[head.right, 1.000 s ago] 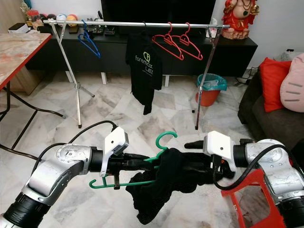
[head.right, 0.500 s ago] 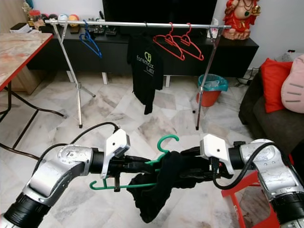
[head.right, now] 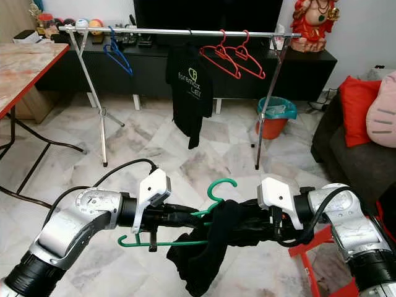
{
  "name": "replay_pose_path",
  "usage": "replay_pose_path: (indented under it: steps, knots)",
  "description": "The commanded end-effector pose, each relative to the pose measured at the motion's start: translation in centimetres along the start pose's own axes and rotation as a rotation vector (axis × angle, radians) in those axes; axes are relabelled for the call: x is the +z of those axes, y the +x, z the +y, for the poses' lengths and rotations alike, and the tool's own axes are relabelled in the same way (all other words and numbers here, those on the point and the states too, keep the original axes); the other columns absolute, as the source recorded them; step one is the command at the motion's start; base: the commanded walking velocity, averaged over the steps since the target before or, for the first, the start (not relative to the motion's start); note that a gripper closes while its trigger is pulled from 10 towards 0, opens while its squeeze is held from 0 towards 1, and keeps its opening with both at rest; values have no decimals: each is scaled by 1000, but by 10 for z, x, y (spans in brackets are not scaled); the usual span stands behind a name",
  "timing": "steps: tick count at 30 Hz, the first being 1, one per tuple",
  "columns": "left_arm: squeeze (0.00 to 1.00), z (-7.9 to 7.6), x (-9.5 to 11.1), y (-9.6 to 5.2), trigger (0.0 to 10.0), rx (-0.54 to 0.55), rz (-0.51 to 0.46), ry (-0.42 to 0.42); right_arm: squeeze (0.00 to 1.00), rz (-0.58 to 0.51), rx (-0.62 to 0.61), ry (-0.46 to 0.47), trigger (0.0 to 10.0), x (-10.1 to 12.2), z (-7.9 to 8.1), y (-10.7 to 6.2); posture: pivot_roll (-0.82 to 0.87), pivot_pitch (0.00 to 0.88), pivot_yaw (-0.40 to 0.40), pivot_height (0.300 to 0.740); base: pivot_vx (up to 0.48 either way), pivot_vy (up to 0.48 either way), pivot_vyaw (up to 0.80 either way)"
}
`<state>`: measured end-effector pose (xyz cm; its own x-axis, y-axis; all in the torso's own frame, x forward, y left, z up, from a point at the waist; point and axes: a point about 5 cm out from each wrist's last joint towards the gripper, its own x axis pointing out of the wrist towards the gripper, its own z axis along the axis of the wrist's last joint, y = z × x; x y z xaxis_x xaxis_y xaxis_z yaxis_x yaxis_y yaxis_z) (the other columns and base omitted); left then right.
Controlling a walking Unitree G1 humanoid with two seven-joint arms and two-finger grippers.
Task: Hang hanger
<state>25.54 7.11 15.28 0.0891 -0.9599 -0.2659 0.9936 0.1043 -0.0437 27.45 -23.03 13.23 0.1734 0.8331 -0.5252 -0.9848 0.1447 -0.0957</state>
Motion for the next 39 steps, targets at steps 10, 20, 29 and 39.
replay_pose_path:
  steps: [10, 20, 29, 39]
  knots:
    - [0, -2, 12, 5, 10000, -35, -14, 72, 0, -32, 32, -14, 0, 7, -1, 7, 20, 0, -44, 740, 0, 0, 0]
    - [1000, -3, 14, 5, 10000, -59, -25, 75, 0, -47, 59, -14, 0, 10, 1, 12, 20, 0, -44, 740, 0, 0, 0]
    - [1000, 0, 9, -8, 10000, -45, 22, 80, 0, -21, 54, -8, 0, 6, 1, 13, 23, 0, -42, 740, 0, 0, 0]
    - [1000, 15, 6, -49, 10000, 63, 81, 80, 0, 52, 57, 21, 0, -11, 7, 13, 29, 0, -41, 740, 0, 0, 0]
